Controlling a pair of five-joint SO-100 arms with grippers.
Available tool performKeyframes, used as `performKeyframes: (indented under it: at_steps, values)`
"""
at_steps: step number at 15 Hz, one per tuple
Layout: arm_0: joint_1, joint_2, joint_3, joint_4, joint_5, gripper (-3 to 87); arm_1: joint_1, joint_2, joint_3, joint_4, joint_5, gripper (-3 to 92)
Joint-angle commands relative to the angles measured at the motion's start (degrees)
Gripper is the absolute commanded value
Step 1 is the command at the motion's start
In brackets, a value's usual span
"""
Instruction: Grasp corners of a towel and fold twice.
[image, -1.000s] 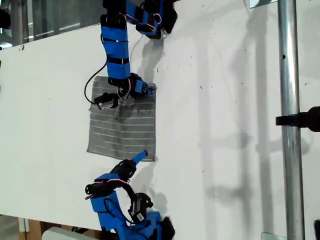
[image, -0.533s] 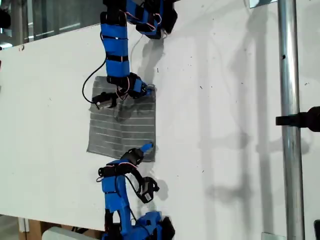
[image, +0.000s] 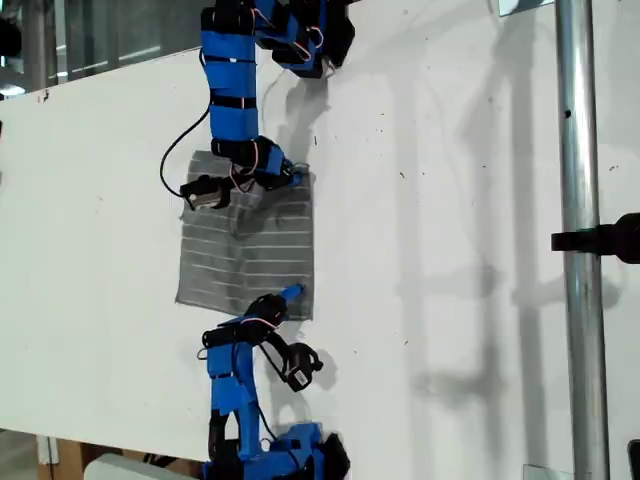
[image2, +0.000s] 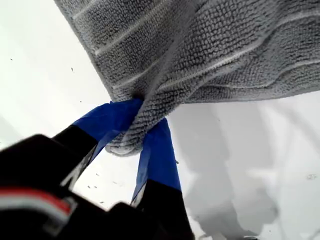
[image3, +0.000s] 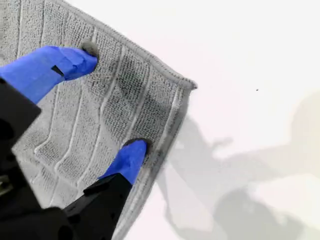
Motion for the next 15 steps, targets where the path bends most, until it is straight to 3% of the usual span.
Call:
performKeyframes:
  at_steps: [1,7,8,9,10,13,15]
  values:
    - [-1.5,1.9,-0.3,0.0,-0.1,30.5,-0.8,3.9,-0.3,-0.3,0.5,-0.2]
    - [-0.4,-8.3,-5.0,1.7,-2.5,26.4,0.0,6.6,1.2,-0.2,0.5,-0.2]
    - [0.0,-12.3,-9.4,5.8,-2.6,21.8,0.2,7.3,1.6,-0.2,0.5,-0.2]
    - [0.5,-16.1,-14.2,9.6,-2.7,4.6,0.3,7.7,1.8,-0.2,0.5,-0.2]
    - [1.1,-17.7,-16.5,11.0,-2.7,-2.9,0.4,7.9,1.9,-0.2,0.5,-0.2]
    - [3.8,-15.9,-17.0,11.5,-3.8,-2.9,0.6,8.4,1.9,0.1,0.5,-0.2]
    - [6.5,-10.9,-18.4,15.5,-3.7,-2.9,-0.5,11.6,1.2,2.0,1.2,-0.2]
